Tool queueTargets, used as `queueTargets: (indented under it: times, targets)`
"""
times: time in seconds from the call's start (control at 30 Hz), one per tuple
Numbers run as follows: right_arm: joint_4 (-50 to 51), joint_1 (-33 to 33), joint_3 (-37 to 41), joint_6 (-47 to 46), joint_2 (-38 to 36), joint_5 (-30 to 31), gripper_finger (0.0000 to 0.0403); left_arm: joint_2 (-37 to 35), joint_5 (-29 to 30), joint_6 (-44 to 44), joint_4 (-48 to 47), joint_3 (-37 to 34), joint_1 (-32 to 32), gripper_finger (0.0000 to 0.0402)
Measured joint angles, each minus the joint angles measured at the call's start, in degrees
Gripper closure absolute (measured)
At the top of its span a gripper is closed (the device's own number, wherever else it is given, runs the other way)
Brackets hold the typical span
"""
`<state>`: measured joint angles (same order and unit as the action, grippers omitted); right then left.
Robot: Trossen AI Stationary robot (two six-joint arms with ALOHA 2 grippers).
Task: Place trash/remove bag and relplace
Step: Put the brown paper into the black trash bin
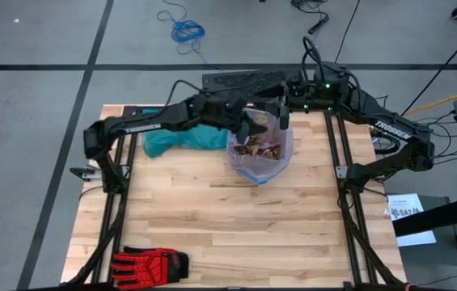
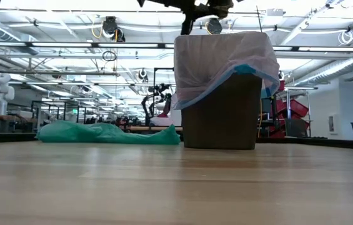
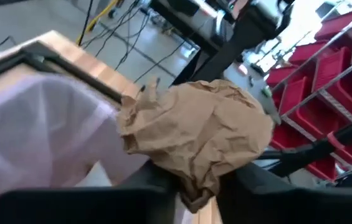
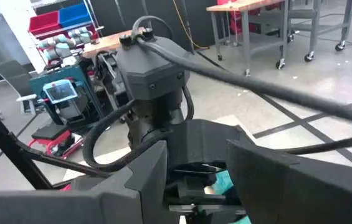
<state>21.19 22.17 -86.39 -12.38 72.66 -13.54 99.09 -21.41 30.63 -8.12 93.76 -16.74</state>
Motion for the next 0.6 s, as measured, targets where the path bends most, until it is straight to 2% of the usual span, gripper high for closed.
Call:
queueTargets:
  times: [0.17, 0.3, 0.6]
  targets:
    - [-0.05, 1.06, -1.41, 0.21, -0.02, 0.02, 0.0245, 0.4, 0.2, -0.05, -0.73, 0.66, -1.22, 0.0241]
    - [-0.08, 1.14, -2.27, 0.98, -0.03, 0.08, 0.0245, 0.54, 0.15, -0.94, -3.21, 0.63, -2.51, 0.0205]
    - [0.0, 1.16, -2.29, -0.33, -0.02, 3.51, 0.0245, 0.87, -3.01, -10.71, -13.66, 0.63, -3.96, 0.0189]
